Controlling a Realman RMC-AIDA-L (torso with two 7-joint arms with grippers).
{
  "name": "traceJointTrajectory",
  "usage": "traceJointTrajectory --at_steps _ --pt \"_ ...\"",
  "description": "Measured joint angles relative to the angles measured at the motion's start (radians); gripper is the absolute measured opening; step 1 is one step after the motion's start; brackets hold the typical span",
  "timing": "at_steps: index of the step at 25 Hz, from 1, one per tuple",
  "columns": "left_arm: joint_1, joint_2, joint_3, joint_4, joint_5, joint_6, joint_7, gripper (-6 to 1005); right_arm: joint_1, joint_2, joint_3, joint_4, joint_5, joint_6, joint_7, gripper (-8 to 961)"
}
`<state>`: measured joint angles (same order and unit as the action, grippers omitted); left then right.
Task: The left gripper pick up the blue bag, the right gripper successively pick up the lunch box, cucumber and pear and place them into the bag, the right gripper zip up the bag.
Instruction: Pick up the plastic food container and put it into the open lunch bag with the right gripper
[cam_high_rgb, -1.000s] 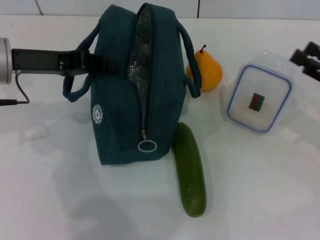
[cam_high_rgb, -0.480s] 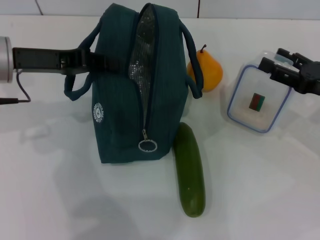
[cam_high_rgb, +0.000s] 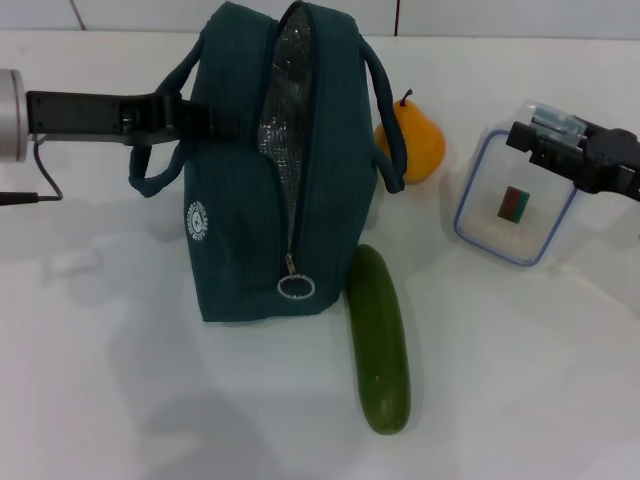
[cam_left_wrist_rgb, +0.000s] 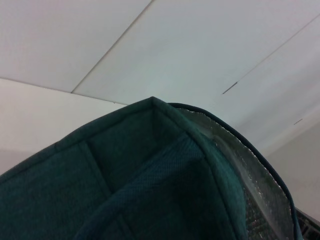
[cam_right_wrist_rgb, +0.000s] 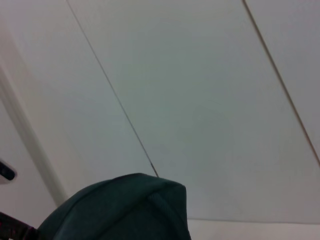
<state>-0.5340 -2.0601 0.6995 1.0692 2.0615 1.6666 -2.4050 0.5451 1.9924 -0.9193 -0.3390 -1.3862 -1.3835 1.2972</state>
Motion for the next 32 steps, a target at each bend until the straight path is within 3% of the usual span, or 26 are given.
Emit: traceJointTrajectory --at_steps 4,9,26,32 --pt "0.000 0.000 0.000 0.000 0.000 -0.001 -0.001 35 -0.001 -0.002 -0.001 0.000 -0.005 0.008 0.000 641" --pt "0.000 0.001 0.000 0.000 0.000 -0.006 -0.002 35 -0.009 -0.003 0.006 0.000 -0.004 0.017 0.000 391" --pt "-0.001 0.003 0.000 0.000 -0.001 -0.022 -0.003 36 -0.028 0.012 0.003 -0.061 -0.005 0.013 -0.010 101" --pt "-0.004 0.003 0.000 -0.001 -0.001 -0.022 -0.004 35 -0.030 0.012 0.003 -0.063 -0.005 0.017 -0.010 96"
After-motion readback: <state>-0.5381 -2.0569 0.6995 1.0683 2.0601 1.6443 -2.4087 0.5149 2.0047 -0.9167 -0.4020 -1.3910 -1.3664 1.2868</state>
